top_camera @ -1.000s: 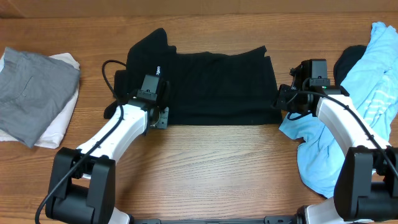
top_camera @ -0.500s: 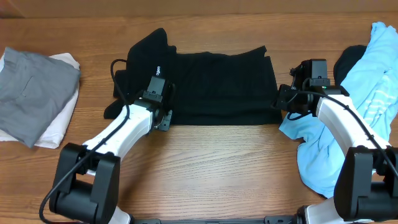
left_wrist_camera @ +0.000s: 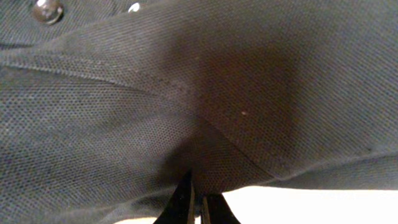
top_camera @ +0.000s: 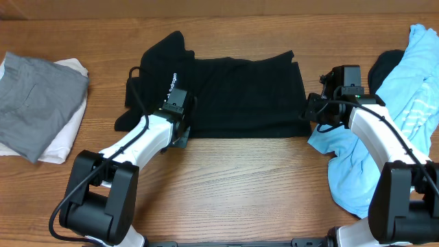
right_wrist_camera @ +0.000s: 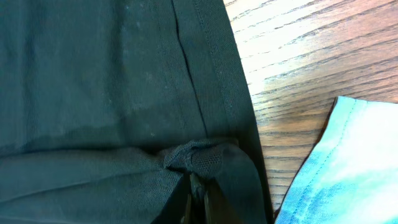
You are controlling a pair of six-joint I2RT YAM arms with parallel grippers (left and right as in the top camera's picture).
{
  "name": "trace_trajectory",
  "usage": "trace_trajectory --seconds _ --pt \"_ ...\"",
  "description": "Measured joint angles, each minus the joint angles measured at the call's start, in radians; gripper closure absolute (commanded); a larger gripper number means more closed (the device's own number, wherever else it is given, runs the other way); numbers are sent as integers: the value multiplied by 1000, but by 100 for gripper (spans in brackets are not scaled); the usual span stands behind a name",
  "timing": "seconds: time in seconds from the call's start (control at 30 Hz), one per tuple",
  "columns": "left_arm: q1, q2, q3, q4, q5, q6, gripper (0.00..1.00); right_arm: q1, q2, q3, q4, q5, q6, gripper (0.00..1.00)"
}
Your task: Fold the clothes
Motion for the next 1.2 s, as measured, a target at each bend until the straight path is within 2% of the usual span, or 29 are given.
trace_trajectory --seconds 0.2,0.33,0.47,0.63,0.8,0.83,0.87,0.93,1.03,1.1,1.2 --pt "0 0 60 -76 -48 0 96 0 0 0 1 0 -1 96" --pt "0 0 142 -85 -91 0 92 0 0 0 31 0 0 96" --pt "0 0 180 2 -109 -4 90 0 0 0 51 0 -1 96" --pt "0 0 182 83 -113 -24 83 0 0 0 79 0 0 93" --pt "0 24 183 154 -116 -34 84 0 6 0 144 0 -2 91" --pt "0 32 183 161 -116 -34 83 0 6 0 155 0 -2 85" --pt "0 39 183 166 -116 -34 82 0 8 0 167 0 0 69" --pt "3 61 183 176 -116 -37 78 0 13 0 193 1 -2 62" --pt "16 70 183 180 -140 -77 59 0 15 0 199 3 -9 37" --pt "31 70 183 187 -170 -108 48 0 15 2 173 4 -7 36" --pt "55 70 185 194 -211 -138 44 0 15 3 118 16 -3 36"
